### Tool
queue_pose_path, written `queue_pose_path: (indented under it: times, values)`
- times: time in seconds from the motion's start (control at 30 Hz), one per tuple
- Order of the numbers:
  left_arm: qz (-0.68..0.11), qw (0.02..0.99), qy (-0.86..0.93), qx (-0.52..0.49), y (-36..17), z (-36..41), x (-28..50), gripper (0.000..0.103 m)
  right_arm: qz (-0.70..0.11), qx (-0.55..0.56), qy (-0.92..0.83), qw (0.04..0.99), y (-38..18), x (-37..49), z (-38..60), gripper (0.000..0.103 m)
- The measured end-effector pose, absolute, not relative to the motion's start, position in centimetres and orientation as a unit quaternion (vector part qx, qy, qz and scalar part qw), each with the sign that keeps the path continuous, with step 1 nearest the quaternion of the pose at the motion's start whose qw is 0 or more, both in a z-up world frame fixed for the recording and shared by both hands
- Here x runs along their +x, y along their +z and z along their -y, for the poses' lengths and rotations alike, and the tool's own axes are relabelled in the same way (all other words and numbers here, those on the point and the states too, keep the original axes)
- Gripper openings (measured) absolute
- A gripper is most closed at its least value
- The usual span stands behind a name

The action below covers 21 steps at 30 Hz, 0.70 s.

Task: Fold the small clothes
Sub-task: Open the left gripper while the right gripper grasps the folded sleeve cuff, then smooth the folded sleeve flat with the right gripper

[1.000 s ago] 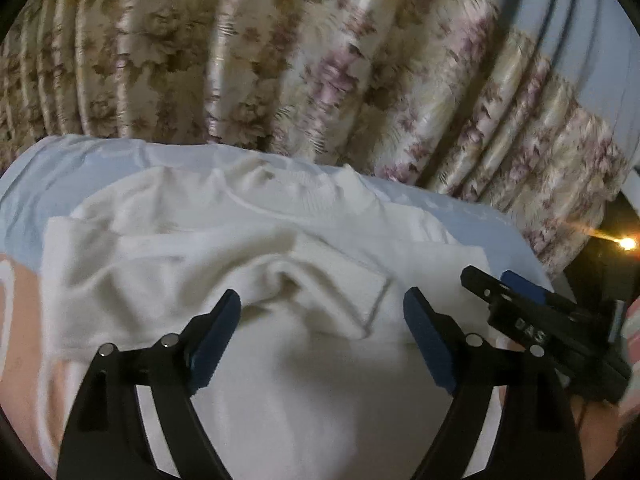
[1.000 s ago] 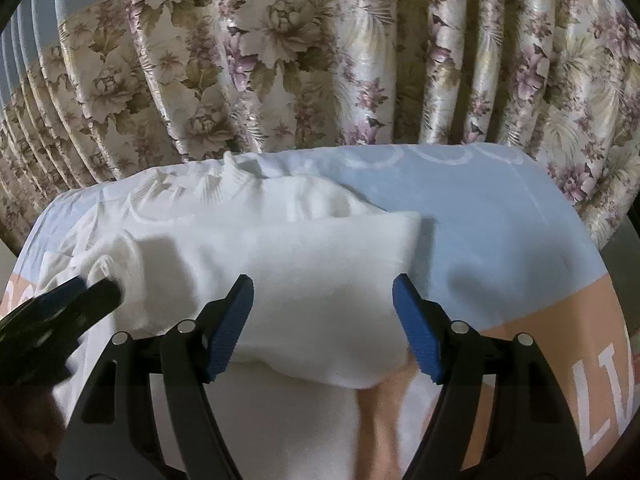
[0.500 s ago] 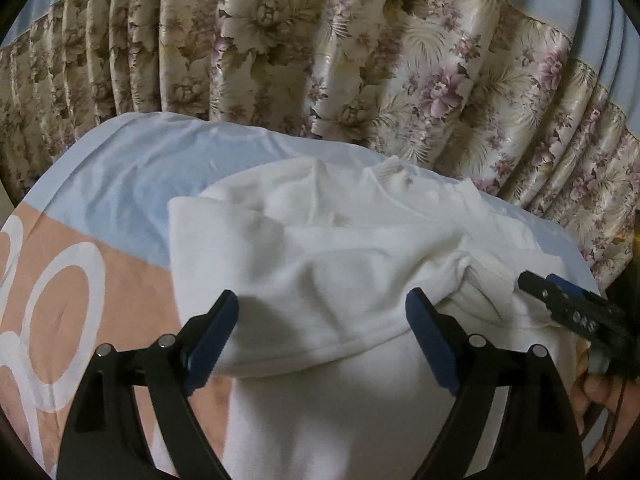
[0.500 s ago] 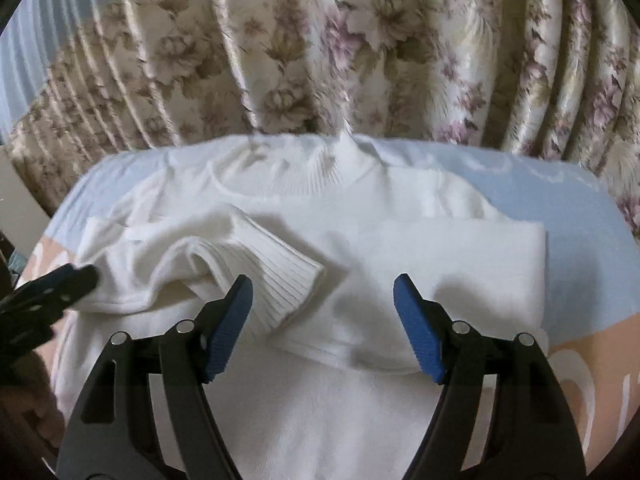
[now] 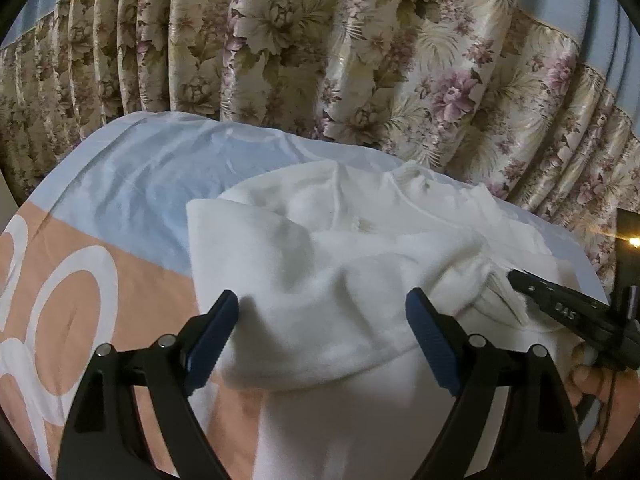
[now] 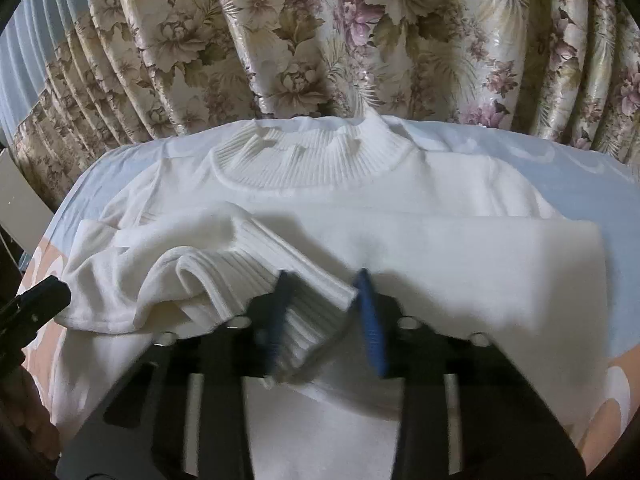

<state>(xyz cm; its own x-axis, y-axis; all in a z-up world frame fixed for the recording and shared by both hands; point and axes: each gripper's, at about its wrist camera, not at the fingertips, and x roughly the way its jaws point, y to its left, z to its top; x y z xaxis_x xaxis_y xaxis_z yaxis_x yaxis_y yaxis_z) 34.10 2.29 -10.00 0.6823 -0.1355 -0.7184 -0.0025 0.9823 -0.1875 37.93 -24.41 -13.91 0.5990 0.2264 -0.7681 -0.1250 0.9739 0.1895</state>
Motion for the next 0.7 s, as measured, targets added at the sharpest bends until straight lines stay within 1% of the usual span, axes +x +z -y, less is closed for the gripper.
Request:
queue_pose_path:
  times: [0.03,0.07,0.23,0.37,0.7]
  values:
    - [-0.396,0.914,-0.034,-0.086,-10.0,-2.4,34.3,0.086,-0.436,0.059,0.098,0.893,-13.9,37.9,24.4,0.018]
    - [-0.396,0.914,-0.031,-0.085,-10.0,-2.5,34.4,0.086,-0.437,0.06,0.1,0.892,-13.8,38.0,24.3,0.013]
    - [-0.397,0.914,-0.019,-0.076,-10.2,-2.5,35.3,0.086,-0.423,0.033,0.081,0.902,-12.7,37.8,24.5,0.011]
    - [-0.396,0.916,-0.013,-0.067,-10.2,-2.0,36.0,0.086,-0.411,0.027,0.047,0.91,-11.8,38.4,26.7,0.011]
    - [-0.412,0.91,0.0,-0.039,-11.6,-0.7,37.8,0.086,-0.434,-0.023,-0.003,0.9,-12.0,39.7,32.6,0.011]
